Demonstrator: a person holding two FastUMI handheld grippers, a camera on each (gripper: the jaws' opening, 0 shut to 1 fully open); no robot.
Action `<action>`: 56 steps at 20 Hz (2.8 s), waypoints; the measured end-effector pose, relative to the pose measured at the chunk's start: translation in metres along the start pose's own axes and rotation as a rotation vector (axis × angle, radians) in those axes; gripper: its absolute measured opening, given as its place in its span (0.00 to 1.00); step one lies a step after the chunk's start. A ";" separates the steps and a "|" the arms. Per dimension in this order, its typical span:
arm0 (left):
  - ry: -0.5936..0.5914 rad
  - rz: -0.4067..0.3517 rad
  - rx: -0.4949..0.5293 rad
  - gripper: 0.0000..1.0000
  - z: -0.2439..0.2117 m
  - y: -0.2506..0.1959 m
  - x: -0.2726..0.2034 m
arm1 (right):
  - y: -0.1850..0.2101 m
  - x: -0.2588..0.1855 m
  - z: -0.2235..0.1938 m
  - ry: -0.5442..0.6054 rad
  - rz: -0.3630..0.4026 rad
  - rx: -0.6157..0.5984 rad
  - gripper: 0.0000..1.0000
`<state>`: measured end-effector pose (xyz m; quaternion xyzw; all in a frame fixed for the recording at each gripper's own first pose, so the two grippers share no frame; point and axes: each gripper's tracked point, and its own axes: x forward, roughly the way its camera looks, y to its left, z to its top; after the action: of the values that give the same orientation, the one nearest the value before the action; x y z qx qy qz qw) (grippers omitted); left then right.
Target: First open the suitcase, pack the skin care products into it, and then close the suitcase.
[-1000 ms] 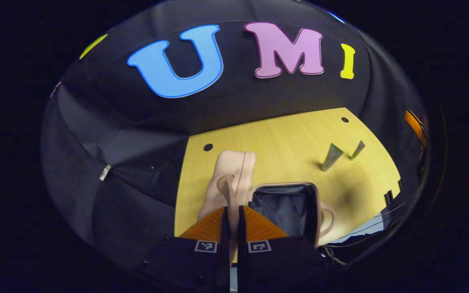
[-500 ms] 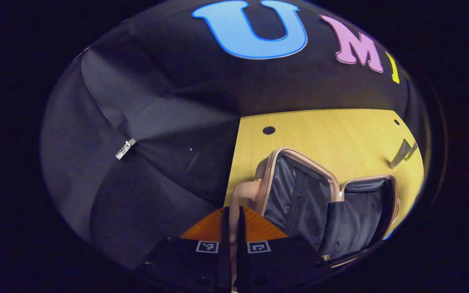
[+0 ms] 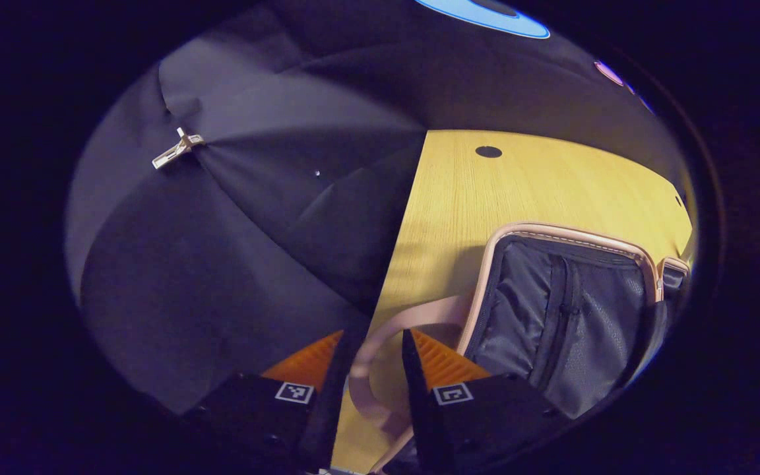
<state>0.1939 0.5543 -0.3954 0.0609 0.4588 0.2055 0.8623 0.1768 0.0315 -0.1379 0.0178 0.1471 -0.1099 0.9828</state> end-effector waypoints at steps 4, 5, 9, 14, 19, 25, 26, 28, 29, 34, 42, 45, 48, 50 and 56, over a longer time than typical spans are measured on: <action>-0.092 -0.059 -0.039 0.87 0.025 -0.020 -0.047 | -0.008 0.003 -0.009 -0.007 -0.016 -0.021 0.96; -0.142 -0.092 -0.059 0.97 0.038 -0.032 -0.068 | -0.010 0.004 -0.010 -0.011 -0.018 -0.023 0.96; -0.364 -0.251 -0.072 0.98 0.092 -0.100 -0.167 | -0.014 0.010 -0.017 -0.017 0.001 -0.025 0.96; -0.546 -0.507 0.025 0.98 0.118 -0.241 -0.287 | -0.021 0.020 -0.026 -0.008 0.061 -0.049 0.96; -0.524 -0.696 0.159 0.98 0.093 -0.386 -0.336 | -0.034 0.026 -0.039 -0.004 0.123 -0.075 0.96; -0.316 -0.753 0.173 0.98 0.078 -0.507 -0.301 | -0.057 0.030 -0.082 0.092 0.192 -0.033 0.96; -0.291 -0.740 0.174 0.98 0.079 -0.520 -0.290 | -0.062 0.030 -0.089 0.109 0.207 -0.038 0.96; -0.221 -0.707 0.161 0.98 0.072 -0.544 -0.263 | -0.076 0.034 -0.100 0.133 0.217 -0.052 0.96; -0.189 -0.688 0.155 0.98 0.065 -0.561 -0.242 | -0.082 0.035 -0.106 0.148 0.226 -0.054 0.96; -0.122 -0.574 0.153 0.99 0.063 -0.590 -0.167 | -0.105 0.045 -0.142 0.220 0.237 -0.063 0.96; -0.095 -0.520 0.189 0.51 0.062 -0.602 -0.138 | -0.093 0.101 -0.219 0.361 0.307 -0.038 0.97; -0.117 -0.542 0.217 0.50 0.065 -0.600 -0.164 | -0.079 0.144 -0.246 0.403 0.319 -0.022 0.97; -0.163 -0.576 0.203 0.50 0.075 -0.587 -0.211 | -0.066 0.175 -0.268 0.445 0.324 0.011 0.97; -0.180 -0.597 0.188 0.49 0.072 -0.570 -0.246 | -0.057 0.187 -0.280 0.468 0.340 0.030 0.97; -0.155 -0.518 0.130 0.50 0.035 -0.485 -0.311 | -0.042 0.206 -0.305 0.519 0.359 0.009 0.87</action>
<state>0.2135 -0.0107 -0.2797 0.0123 0.4039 -0.0571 0.9129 0.2725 -0.0326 -0.4903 0.0754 0.3872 0.0729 0.9160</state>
